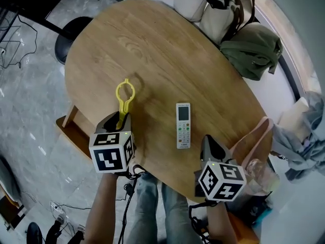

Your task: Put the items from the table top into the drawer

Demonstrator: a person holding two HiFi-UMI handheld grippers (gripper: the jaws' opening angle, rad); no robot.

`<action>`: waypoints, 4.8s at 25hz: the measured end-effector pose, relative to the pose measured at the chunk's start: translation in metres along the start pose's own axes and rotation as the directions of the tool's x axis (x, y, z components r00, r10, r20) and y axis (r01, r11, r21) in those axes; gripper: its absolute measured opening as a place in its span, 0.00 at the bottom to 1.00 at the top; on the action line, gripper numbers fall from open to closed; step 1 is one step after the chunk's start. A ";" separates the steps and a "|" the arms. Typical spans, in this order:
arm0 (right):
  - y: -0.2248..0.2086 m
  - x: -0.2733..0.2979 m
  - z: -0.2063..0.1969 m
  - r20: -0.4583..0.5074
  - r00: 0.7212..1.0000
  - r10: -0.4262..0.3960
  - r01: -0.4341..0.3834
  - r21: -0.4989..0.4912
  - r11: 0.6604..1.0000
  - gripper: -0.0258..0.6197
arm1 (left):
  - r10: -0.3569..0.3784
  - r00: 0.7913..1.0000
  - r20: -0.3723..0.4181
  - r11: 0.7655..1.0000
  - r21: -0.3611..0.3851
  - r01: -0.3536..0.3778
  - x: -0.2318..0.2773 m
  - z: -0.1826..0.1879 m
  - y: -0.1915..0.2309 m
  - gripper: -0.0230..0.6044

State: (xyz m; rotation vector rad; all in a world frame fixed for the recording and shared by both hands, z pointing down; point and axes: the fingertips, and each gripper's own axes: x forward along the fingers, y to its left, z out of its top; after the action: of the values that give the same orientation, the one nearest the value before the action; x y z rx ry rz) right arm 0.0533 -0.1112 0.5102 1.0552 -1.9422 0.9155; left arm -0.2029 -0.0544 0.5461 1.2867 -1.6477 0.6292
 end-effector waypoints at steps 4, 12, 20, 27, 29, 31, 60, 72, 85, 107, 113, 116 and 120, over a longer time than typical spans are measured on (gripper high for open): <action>0.008 -0.006 0.004 0.014 1.000 0.003 -0.003 -0.024 1.000 0.05 | 0.029 0.999 0.015 0.999 -0.031 -0.029 -0.019 -0.008 0.018 0.21; 0.043 -0.015 -0.001 0.012 0.999 0.030 -0.029 -0.077 0.997 0.05 | 0.090 0.995 0.040 0.991 -0.104 -0.086 -0.059 -0.030 0.062 0.21; 0.098 -0.018 -0.011 -0.001 0.997 0.074 -0.074 -0.146 0.987 0.05 | 0.155 0.987 0.046 0.967 -0.212 -0.142 -0.097 -0.067 0.112 0.21; 0.140 -0.015 -0.031 -0.039 0.993 0.108 -0.114 -0.207 0.972 0.05 | 0.198 0.979 0.049 0.925 -0.340 -0.170 -0.115 -0.099 0.146 0.21; 0.148 -0.014 -0.037 -0.051 0.992 0.114 -0.123 -0.220 0.968 0.05 | 0.208 0.977 0.052 0.911 -0.374 -0.174 -0.117 -0.106 0.153 0.21; 0.154 -0.013 -0.042 -0.064 0.991 0.117 -0.129 -0.234 0.964 0.05 | 0.215 0.975 0.056 0.896 -0.409 -0.174 -0.118 -0.110 0.157 0.21; 0.106 -0.041 -0.045 -0.006 0.998 0.068 -0.068 -0.161 0.985 0.05 | 0.125 0.990 0.067 0.939 -0.330 -0.096 -0.115 -0.103 0.086 0.27; 0.005 -0.094 -0.065 0.055 0.997 -0.062 0.060 0.038 0.997 0.05 | -0.050 0.998 0.049 0.991 -0.124 0.056 -0.099 -0.077 -0.041 0.32; -0.081 -0.131 -0.096 0.061 0.986 -0.156 0.140 0.202 0.969 0.05 | -0.143 0.989 -0.036 0.988 0.054 0.145 -0.070 -0.067 -0.145 0.33; -0.111 -0.097 -0.082 -0.020 0.995 -0.094 0.097 0.207 0.974 0.05 | -0.052 0.992 -0.111 0.998 0.033 0.056 0.002 -0.051 -0.195 0.45; -0.113 -0.084 -0.073 -0.033 0.996 -0.084 0.089 0.199 0.976 0.05 | -0.036 0.991 -0.125 0.999 0.024 0.039 0.018 -0.047 -0.192 0.47; -0.114 -0.079 -0.070 -0.041 0.996 -0.079 0.086 0.193 0.977 0.05 | -0.036 0.990 -0.139 0.999 0.024 0.040 0.024 -0.045 -0.192 0.47; -0.111 -0.073 -0.067 -0.047 0.997 -0.069 0.076 0.186 0.980 0.05 | -0.016 0.989 -0.146 0.999 0.038 0.021 0.030 -0.044 -0.189 0.47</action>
State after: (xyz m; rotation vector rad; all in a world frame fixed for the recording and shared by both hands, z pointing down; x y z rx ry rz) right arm 0.1971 -0.0743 0.5063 1.1972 -1.7990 1.0868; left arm -0.0114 -0.0934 0.5660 1.2526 -1.5094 0.7301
